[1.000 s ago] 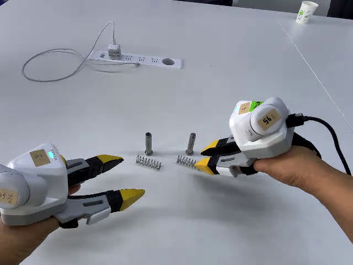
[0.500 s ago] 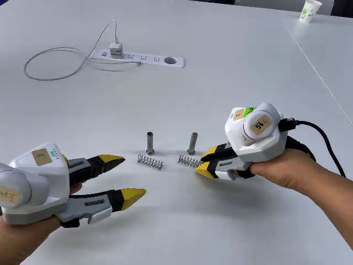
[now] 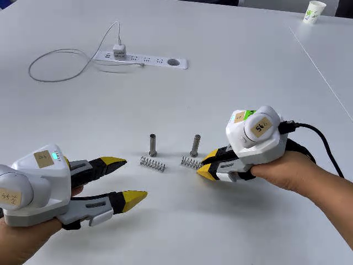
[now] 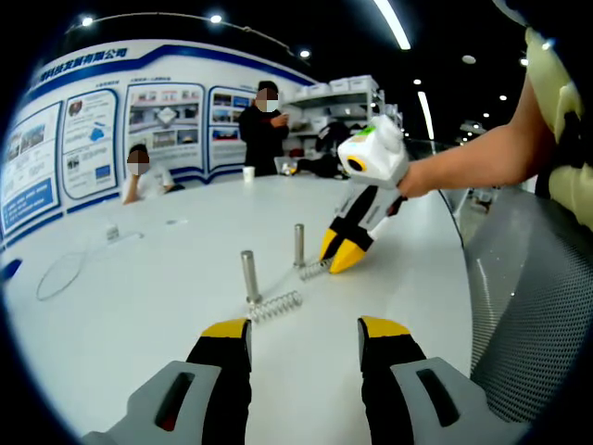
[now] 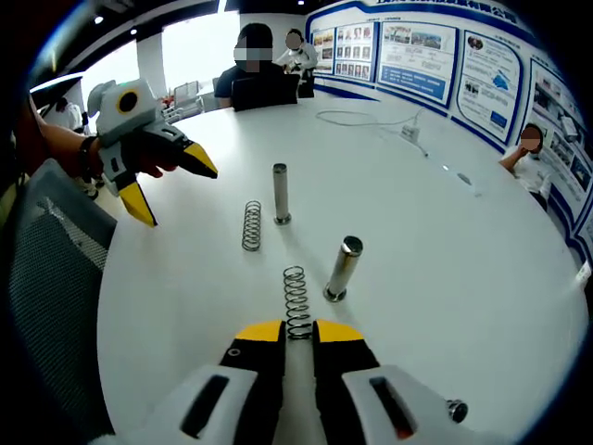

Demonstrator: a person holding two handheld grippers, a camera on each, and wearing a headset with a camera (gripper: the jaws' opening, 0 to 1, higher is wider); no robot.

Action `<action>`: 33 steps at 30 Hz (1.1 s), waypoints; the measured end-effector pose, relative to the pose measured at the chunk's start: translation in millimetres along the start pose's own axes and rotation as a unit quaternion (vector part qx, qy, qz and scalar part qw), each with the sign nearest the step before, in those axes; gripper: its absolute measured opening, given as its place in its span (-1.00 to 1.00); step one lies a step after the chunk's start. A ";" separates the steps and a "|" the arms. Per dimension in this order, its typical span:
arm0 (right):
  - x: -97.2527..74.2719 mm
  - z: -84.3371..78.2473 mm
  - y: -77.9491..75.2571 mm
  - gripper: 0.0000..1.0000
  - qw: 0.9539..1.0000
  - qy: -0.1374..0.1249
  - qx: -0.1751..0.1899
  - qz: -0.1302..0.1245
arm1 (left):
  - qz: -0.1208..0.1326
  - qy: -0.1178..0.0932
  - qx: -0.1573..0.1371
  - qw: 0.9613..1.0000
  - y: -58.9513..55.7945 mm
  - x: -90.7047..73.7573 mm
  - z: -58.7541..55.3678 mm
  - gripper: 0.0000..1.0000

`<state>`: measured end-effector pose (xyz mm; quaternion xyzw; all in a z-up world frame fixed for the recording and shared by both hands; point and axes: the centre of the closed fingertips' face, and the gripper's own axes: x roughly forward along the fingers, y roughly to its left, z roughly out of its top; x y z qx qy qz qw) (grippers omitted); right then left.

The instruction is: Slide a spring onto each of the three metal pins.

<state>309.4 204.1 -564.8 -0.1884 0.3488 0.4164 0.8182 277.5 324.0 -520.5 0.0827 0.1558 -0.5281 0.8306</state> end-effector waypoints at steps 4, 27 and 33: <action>0.4 0.2 0.4 -0.75 1.000 0.000 0.006 0.003 | -0.001 0.001 0.000 1.000 -1.5 0.1 0.1 -0.07; -6.9 0.1 9.0 -0.77 1.000 0.002 0.016 0.005 | -0.020 0.008 0.010 1.000 -13.1 6.6 -0.1 -0.13; -13.5 4.9 14.9 -0.77 1.000 -0.002 0.008 0.008 | -0.034 0.012 0.022 0.999 -19.3 12.4 0.4 -0.14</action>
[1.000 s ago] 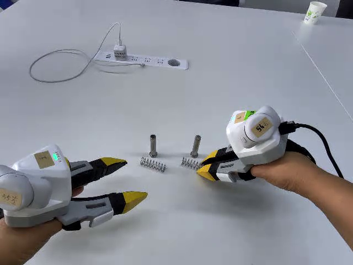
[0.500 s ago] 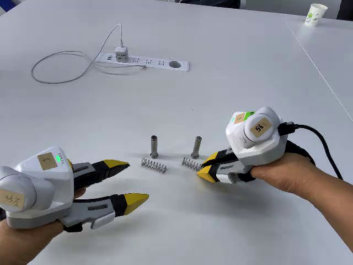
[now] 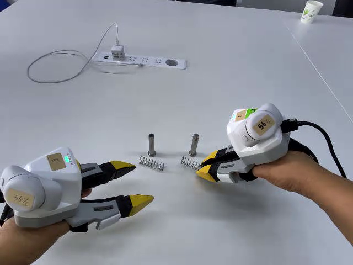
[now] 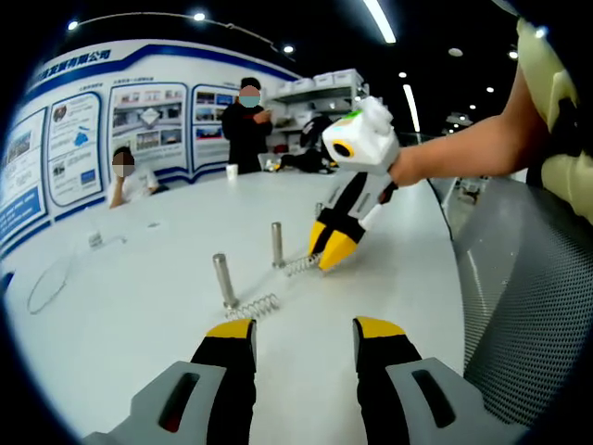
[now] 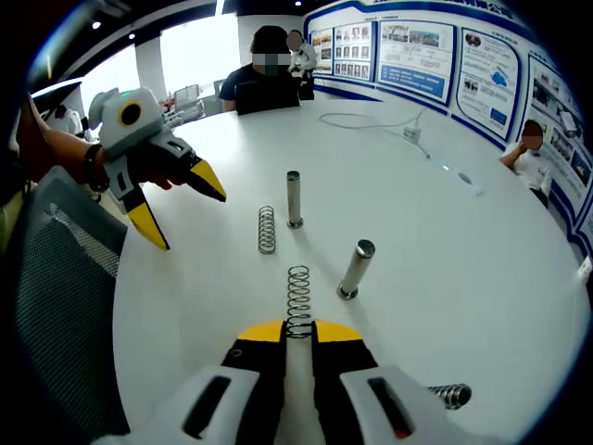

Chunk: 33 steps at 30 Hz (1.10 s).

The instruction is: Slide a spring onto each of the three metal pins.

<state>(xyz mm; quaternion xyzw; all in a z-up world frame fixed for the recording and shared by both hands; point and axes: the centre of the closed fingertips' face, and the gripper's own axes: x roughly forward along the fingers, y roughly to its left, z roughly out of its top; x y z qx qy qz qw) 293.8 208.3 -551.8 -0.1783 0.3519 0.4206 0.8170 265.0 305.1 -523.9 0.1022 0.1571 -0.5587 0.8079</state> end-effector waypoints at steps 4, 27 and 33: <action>-5.2 3.7 5.5 -0.77 1.000 -0.004 -0.004 0.004 | -0.009 0.002 0.008 1.000 -3.9 4.0 1.3 -0.15; -16.0 28.2 46.3 -0.77 0.995 0.007 -0.078 0.058 | -0.033 0.003 0.030 0.999 -11.9 13.2 7.2 -0.21; -15.5 29.2 58.5 -0.77 0.991 0.019 -0.100 0.082 | -0.042 0.003 0.039 0.998 -17.6 15.5 8.9 -0.25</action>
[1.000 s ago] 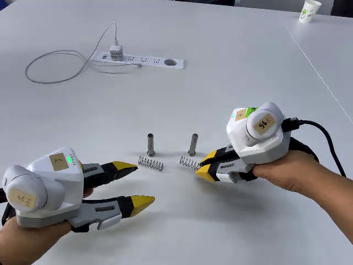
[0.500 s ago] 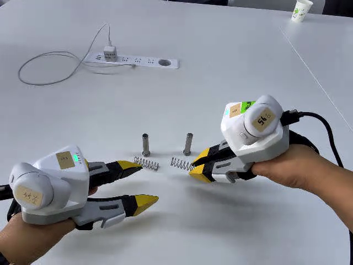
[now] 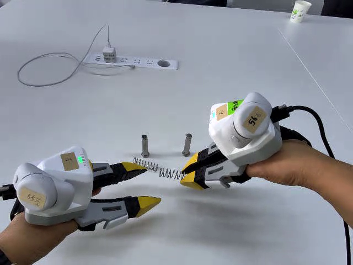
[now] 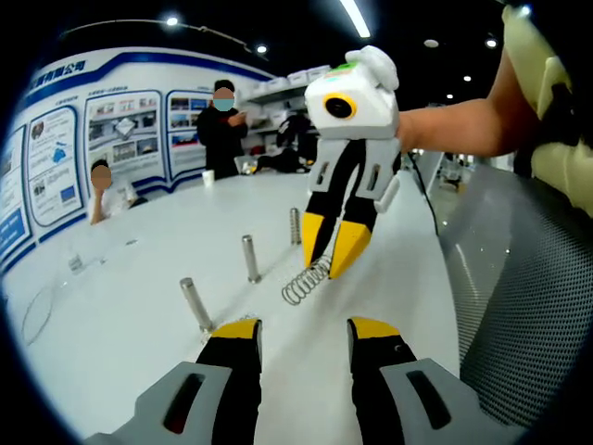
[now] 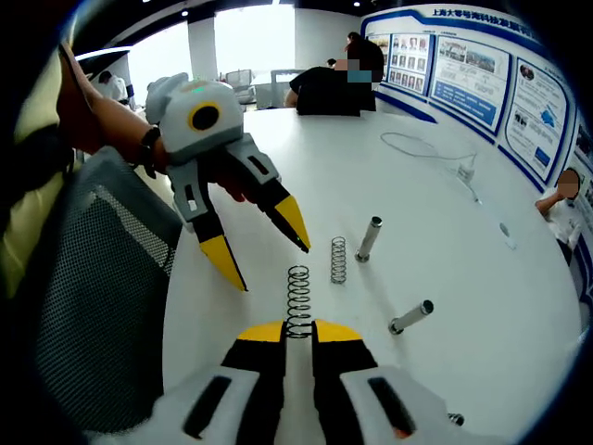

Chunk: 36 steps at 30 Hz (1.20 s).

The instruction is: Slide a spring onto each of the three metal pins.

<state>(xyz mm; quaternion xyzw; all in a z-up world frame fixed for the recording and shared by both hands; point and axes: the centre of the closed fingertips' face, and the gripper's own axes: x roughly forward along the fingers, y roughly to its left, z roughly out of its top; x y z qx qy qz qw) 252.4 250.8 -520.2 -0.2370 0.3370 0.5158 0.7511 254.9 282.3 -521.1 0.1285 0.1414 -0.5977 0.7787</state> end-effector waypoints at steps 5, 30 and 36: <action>1.8 0.9 8.9 -0.77 1.000 0.012 -0.017 0.017 | -0.011 -0.001 0.008 1.000 -5.3 1.9 3.6 -0.31; 2.2 2.2 27.5 -0.77 0.997 0.035 -0.044 0.049 | -0.038 0.006 0.055 0.998 -20.5 6.1 2.1 -0.75; -2.6 11.3 26.9 -0.77 0.998 0.021 -0.041 0.049 | -0.036 0.007 0.054 0.998 -19.4 6.0 1.2 -0.75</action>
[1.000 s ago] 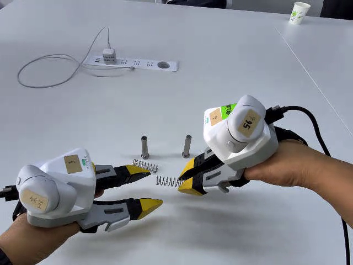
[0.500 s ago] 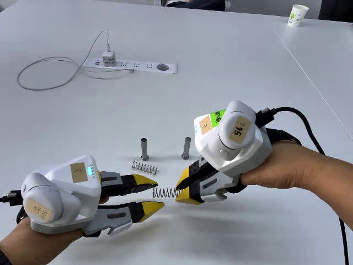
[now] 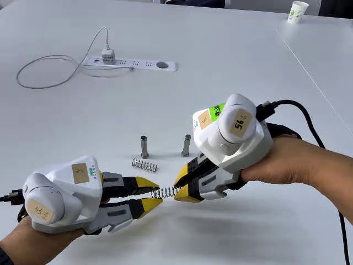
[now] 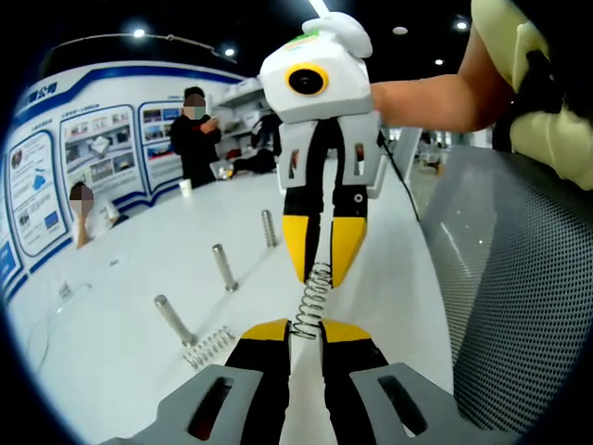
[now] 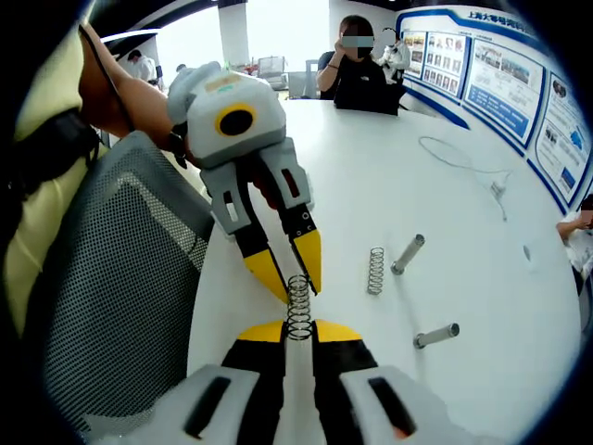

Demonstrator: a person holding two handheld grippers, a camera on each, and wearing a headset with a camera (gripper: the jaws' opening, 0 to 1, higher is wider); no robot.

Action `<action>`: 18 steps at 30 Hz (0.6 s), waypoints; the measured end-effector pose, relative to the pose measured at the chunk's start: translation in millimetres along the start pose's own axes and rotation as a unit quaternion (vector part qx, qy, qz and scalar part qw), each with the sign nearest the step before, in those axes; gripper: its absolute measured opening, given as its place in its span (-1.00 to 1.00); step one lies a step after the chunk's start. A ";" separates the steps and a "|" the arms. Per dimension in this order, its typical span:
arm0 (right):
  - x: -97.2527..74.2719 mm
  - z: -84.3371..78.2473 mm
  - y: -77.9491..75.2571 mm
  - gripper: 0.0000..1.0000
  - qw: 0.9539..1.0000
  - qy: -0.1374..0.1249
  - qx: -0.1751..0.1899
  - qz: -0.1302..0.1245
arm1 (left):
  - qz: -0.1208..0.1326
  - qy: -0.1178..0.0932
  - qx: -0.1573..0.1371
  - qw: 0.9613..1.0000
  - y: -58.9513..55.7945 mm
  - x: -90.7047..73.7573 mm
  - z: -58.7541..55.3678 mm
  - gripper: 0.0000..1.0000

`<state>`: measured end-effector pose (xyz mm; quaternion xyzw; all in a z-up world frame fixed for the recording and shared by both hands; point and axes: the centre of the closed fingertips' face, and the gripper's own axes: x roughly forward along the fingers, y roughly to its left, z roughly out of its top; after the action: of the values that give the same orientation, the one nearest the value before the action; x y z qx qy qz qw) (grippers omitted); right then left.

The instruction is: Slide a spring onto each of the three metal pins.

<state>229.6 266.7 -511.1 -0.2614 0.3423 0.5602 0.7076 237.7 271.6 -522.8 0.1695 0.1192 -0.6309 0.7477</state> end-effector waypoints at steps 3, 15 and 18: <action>-3.4 7.8 -0.3 -0.77 1.000 -0.014 0.002 -0.001 | 0.000 0.000 0.000 1.000 -0.2 0.1 -0.1 -0.76; -6.7 31.0 0.3 -0.77 0.999 -0.046 -0.012 -0.010 | 0.000 -0.003 -0.003 1.000 -0.3 1.3 2.1 -0.77; -5.8 35.9 0.8 -0.77 0.998 -0.054 -0.015 -0.011 | 0.000 -0.004 -0.004 1.000 -0.9 1.5 2.6 -0.77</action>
<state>234.9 290.4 -483.9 -0.2452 0.2926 0.5707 0.7270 237.1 269.0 -521.2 0.1640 0.1185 -0.6313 0.7487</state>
